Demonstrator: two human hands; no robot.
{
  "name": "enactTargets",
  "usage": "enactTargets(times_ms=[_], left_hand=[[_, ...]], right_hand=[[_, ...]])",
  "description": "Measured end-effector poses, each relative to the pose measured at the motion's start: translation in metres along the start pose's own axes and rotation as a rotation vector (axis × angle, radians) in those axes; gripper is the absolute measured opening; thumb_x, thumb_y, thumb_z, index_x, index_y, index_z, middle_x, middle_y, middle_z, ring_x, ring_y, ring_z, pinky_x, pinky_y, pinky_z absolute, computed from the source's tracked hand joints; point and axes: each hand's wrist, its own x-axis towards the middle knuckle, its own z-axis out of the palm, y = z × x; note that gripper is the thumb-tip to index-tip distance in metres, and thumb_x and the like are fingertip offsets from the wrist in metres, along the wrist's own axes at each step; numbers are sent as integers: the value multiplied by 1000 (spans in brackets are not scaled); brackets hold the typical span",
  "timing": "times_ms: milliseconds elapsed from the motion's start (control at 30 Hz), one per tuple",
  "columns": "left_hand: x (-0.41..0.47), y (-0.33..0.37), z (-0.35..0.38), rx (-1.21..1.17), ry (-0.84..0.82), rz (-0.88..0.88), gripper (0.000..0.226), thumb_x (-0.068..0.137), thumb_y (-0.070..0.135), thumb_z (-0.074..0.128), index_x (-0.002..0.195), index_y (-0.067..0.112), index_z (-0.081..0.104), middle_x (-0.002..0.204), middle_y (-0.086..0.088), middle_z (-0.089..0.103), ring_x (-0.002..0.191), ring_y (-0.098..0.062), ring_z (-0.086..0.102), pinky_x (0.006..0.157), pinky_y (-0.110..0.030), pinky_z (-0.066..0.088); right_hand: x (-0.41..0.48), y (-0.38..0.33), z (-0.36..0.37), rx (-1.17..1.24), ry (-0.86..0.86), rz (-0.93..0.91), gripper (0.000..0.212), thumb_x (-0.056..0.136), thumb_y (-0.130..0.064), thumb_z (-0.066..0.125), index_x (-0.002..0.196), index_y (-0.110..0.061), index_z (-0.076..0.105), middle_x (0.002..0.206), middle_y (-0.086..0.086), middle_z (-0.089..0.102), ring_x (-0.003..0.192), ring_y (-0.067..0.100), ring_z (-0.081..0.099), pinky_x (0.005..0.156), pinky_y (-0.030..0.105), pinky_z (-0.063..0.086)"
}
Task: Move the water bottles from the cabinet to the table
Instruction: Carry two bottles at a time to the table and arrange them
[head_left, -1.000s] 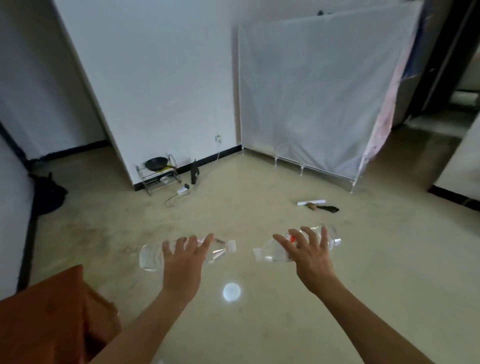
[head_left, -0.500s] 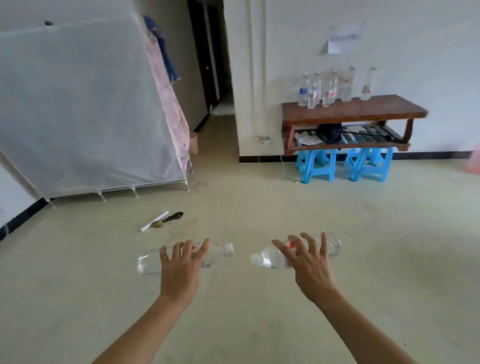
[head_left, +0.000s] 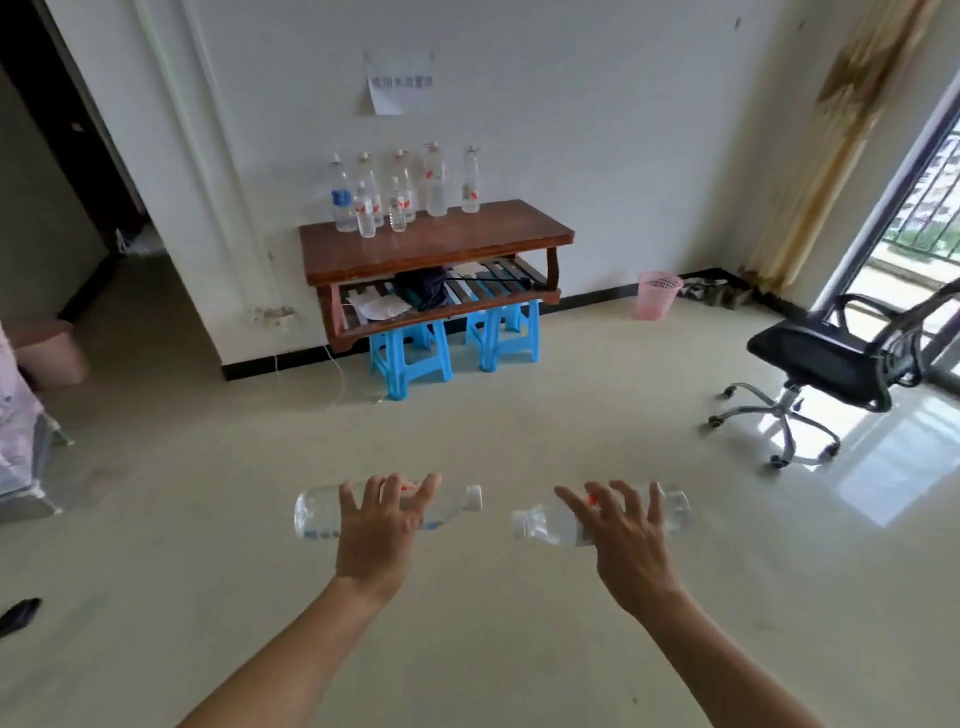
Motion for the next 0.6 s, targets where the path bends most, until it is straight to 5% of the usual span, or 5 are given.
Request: enactTargets(times_ms=[233,600], left_hand=[[194,12,3,24,9,137,91,56,-4,75,136,27,48,100,-15,61,89,-37,59,86,-61,44],[479,18,55,27,-31,77,100,51,-3,85,139,28,49,105,-13,62,94,-35,60,82,-55,43]], right_hand=[[132,98,-7,6,90,165,109,51,13,78,141,-38,45,121,8,65,111,39,59,103,73,32],[410,218,55,77,68,85,109,47,8,79,139,-40,45,117,6,65,107,39,61,100,76,36]])
